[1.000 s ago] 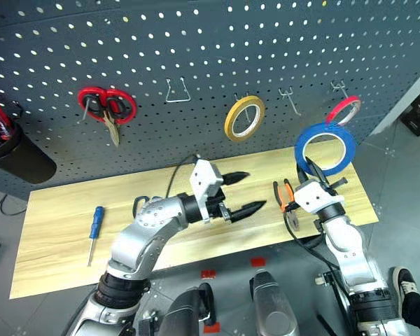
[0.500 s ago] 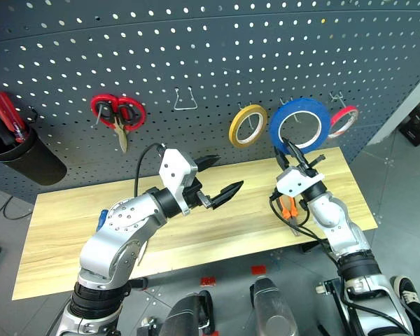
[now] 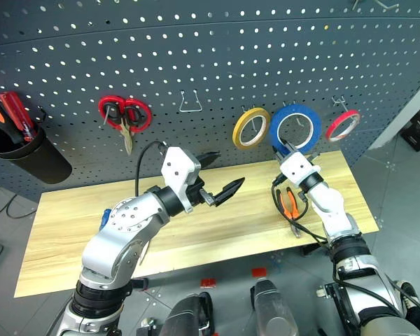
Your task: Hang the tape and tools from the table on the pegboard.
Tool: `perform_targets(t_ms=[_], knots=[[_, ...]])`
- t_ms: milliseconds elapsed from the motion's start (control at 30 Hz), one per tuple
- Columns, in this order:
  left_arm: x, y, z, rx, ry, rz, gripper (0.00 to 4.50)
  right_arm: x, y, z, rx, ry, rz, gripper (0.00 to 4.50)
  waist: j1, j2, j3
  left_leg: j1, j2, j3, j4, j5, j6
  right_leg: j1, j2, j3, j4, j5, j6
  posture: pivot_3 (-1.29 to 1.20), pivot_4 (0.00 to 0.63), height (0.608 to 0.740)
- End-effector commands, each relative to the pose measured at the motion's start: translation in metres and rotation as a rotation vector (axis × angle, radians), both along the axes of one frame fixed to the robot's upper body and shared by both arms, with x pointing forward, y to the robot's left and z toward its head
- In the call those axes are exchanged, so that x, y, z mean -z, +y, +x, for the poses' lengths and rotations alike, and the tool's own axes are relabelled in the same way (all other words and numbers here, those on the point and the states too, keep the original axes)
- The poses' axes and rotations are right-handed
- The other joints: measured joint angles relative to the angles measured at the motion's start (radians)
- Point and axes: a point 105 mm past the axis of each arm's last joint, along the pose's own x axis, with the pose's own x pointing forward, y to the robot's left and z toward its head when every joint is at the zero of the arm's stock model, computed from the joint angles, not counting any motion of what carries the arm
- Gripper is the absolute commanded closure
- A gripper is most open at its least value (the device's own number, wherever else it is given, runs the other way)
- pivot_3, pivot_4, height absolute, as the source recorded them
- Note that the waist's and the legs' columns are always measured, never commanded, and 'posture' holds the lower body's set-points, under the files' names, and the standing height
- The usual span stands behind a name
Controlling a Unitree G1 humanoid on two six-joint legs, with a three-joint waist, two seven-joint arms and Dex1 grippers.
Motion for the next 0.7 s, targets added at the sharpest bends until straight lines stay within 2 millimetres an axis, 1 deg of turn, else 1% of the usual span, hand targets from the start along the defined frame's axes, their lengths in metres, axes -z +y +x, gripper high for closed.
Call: perform_targets(t_ms=[33, 167, 300, 333, 400, 500, 567, 633, 700], knots=[[-0.014, -0.005, -0.006, 0.024, -0.058, -0.017, 0.0, -0.01, -0.006, 0.002, 0.013, -0.012, 0.051, 2.61, 0.001, 0.0, 0.0, 0.0, 0.0, 0.0, 0.0, 0.0, 0.0, 0.0, 0.0, 0.0, 0.0, 0.0, 0.0, -0.2, 0.216, 0.74], [-0.015, -0.006, -0.005, 0.03, -0.058, -0.022, 0.0, -0.008, -0.012, 0.0, 0.033, -0.002, 0.056, 1.38, 0.001, 0.0, 0.0, 0.0, 0.0, 0.0, 0.0, 0.0, 0.0, 0.0, 0.0, 0.0, 0.0, 0.0, 0.0, -0.21, 0.237, 0.74], [-0.01, -0.007, -0.007, 0.043, -0.044, -0.021, 0.0, 0.002, -0.018, -0.01, 0.05, 0.038, 0.066, 0.11, 0.003, 0.0, 0.0, 0.0, 0.0, 0.0, 0.0, 0.0, 0.0, 0.0, 0.0, 0.0, 0.002, 0.0, 0.0, -0.23, 0.257, 0.74], [-0.006, -0.006, -0.008, 0.044, -0.039, -0.012, 0.0, 0.006, -0.019, -0.014, 0.056, 0.053, 0.067, 0.05, 0.003, 0.0, 0.0, 0.0, 0.0, 0.0, 0.0, 0.0, 0.0, 0.0, 0.0, 0.0, 0.003, 0.0, 0.0, -0.23, 0.27, 0.74], [0.004, -0.004, -0.011, 0.053, -0.028, 0.022, 0.0, 0.011, -0.024, -0.022, 0.083, 0.085, 0.072, 0.05, 0.003, 0.0, 0.0, 0.0, 0.0, 0.0, 0.001, 0.0, 0.0, 0.0, -0.001, 0.001, 0.004, 0.0, 0.0, -0.24, 0.277, 0.74], [0.025, 0.005, -0.018, 0.056, 0.021, 0.053, 0.0, 0.024, -0.03, -0.036, 0.12, 0.2, 0.091, 0.05, 0.003, 0.0, 0.0, 0.0, 0.001, 0.0, 0.001, 0.0, 0.0, 0.0, -0.001, 0.001, 0.005, 0.0, 0.0, -0.25, 0.307, 0.74], [0.038, 0.011, -0.025, 0.06, 0.053, 0.08, 0.0, 0.036, -0.032, -0.044, 0.149, 0.314, 0.094, 0.05, 0.004, 0.0, 0.002, 0.001, 0.001, 0.0, 0.0, 0.0, 0.001, 0.0, -0.001, 0.001, 0.006, 0.0, 0.0, -0.27, 0.326, 0.74], [0.056, 0.021, -0.034, 0.058, 0.096, 0.116, 0.0, 0.056, -0.035, -0.052, 0.206, 0.499, 0.146, 0.05, 0.004, 0.0, 0.002, 0.001, 0.001, -0.001, 0.0, -0.002, 0.003, 0.0, -0.001, 0.002, 0.005, 0.0, 0.0, -0.28, 0.34, 0.74], [0.074, 0.029, -0.045, 0.079, 0.116, 0.189, 0.0, 0.076, -0.034, -0.059, 0.258, 0.693, 0.23, 0.05, 0.003, 0.0, 0.005, 0.002, 0.002, -0.002, 0.0, -0.003, 0.004, 0.001, -0.001, 0.003, 0.005, 0.0, 0.0, -0.27, 0.361, 0.74]])
